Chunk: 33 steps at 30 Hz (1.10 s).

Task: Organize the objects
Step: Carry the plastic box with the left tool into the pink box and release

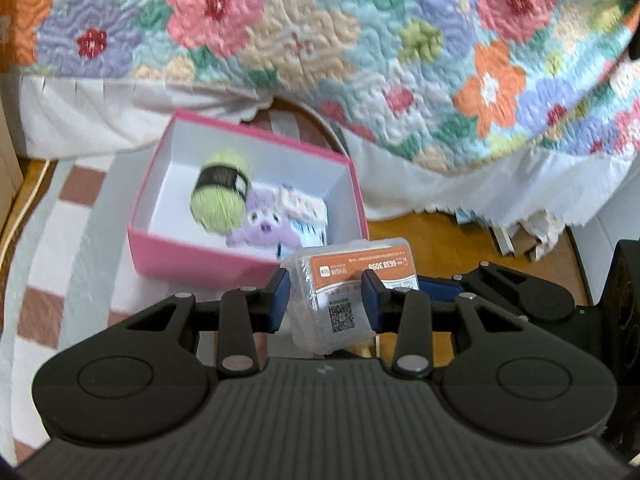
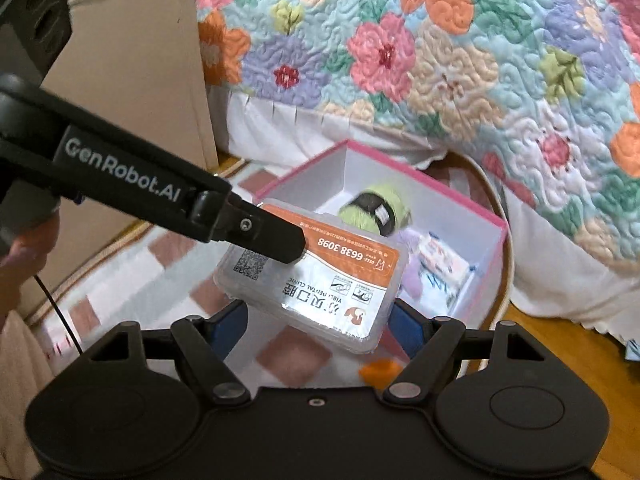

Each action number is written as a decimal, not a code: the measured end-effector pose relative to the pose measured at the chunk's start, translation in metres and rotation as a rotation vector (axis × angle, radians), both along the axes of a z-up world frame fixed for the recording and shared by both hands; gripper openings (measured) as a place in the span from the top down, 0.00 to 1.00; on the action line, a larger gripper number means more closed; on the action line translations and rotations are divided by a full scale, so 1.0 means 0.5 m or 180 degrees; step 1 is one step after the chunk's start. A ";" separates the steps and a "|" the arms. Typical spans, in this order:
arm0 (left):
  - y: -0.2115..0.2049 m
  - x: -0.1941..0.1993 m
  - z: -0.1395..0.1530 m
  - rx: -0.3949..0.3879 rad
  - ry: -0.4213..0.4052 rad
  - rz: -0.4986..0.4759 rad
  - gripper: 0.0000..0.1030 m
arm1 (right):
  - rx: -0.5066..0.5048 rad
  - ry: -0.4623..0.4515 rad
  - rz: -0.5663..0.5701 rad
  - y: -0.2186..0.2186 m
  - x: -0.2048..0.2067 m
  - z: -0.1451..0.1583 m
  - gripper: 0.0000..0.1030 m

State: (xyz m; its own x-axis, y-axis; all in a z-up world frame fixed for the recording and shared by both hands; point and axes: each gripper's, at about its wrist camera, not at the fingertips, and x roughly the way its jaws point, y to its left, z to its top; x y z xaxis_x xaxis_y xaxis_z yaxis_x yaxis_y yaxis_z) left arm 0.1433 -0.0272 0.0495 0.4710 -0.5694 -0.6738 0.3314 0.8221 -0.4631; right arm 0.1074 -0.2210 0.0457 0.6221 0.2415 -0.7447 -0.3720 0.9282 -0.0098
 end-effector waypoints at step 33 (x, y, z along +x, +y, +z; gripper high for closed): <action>-0.091 0.320 -0.328 0.0207 0.0978 0.0329 0.65 | 0.0479 0.1577 -0.0556 -0.083 0.382 -0.293 0.21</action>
